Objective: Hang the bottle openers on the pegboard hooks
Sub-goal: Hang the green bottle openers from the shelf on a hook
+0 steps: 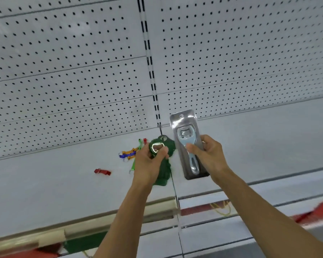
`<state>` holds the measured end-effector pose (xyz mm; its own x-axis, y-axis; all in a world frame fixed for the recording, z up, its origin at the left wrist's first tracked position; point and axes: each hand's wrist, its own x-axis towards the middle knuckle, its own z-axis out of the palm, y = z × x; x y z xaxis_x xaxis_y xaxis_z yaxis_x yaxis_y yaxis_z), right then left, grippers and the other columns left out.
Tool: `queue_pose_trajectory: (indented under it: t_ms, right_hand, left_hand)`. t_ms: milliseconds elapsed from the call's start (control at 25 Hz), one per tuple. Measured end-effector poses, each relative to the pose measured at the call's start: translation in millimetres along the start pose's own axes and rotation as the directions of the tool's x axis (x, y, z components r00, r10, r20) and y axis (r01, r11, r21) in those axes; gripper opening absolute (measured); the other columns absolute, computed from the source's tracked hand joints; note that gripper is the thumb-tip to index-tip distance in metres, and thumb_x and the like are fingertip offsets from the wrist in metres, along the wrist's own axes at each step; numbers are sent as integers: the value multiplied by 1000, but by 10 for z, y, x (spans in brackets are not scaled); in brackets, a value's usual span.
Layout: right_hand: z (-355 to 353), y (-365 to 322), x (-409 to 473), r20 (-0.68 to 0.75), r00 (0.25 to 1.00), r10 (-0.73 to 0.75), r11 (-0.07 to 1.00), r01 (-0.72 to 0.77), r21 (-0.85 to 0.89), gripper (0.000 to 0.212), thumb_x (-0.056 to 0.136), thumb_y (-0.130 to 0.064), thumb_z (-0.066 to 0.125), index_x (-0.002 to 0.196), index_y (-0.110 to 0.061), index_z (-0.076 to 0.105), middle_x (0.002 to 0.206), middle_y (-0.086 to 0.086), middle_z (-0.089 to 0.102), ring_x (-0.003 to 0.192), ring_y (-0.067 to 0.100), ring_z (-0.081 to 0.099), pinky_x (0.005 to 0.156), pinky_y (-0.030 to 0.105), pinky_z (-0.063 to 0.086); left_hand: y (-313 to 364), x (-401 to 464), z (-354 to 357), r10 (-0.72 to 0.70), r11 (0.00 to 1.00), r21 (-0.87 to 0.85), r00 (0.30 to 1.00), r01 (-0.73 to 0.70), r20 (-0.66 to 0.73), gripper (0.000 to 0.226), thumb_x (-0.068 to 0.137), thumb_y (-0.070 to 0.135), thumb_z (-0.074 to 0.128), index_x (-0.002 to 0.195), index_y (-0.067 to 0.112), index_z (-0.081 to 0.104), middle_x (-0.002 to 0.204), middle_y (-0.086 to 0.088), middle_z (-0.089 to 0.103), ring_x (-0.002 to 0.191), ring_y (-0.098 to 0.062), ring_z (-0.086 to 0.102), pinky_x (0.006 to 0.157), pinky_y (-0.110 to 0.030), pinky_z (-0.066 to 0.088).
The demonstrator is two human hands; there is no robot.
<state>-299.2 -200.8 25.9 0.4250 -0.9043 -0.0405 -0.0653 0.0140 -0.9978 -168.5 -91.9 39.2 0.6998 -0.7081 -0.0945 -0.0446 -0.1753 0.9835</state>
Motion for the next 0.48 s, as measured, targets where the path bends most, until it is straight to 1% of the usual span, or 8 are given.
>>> queue_pose_trajectory:
  t_ms: [80, 240, 400, 480]
  right_hand:
    - [-406, 27, -132, -5, 1000, -2, 1000, 2, 4, 12, 83, -16, 72, 92, -16, 64, 89, 3, 72, 78, 15, 68, 65, 20, 55]
    - [-1314, 81, -393, -9, 1000, -5, 1000, 5, 0, 10, 82, -13, 73, 88, -13, 65, 82, 2, 72, 69, 10, 68, 61, 19, 54]
    - [-2206, 154, -628, -31, 999, -10, 1000, 10, -12, 14, 82, -11, 73, 90, -6, 63, 86, 9, 73, 77, 21, 71, 69, 31, 60]
    - [-2715, 207, -754, -56, 998, -11, 1000, 10, -22, 18, 81, -11, 73, 92, -2, 61, 88, 13, 73, 78, 24, 70, 71, 36, 60]
  left_hand:
    - [68, -170, 354, 38, 999, -4, 999, -38, 38, 4, 89, 24, 66, 93, 24, 63, 81, 1, 72, 72, -3, 65, 65, -18, 47]
    - [163, -562, 1150, 69, 998, -21, 994, -67, 83, 6, 89, 23, 67, 94, 21, 64, 82, 0, 73, 72, -2, 67, 69, -18, 48]
    - [236, -977, 1935, 70, 997, -41, 990, -65, 120, 7, 89, 22, 67, 95, 19, 64, 81, -1, 73, 74, -6, 67, 67, -16, 48]
    - [262, -1210, 2368, 82, 996, -36, 984, -77, 161, 8, 89, 22, 67, 96, 18, 63, 82, -1, 73, 70, -2, 66, 60, -10, 48]
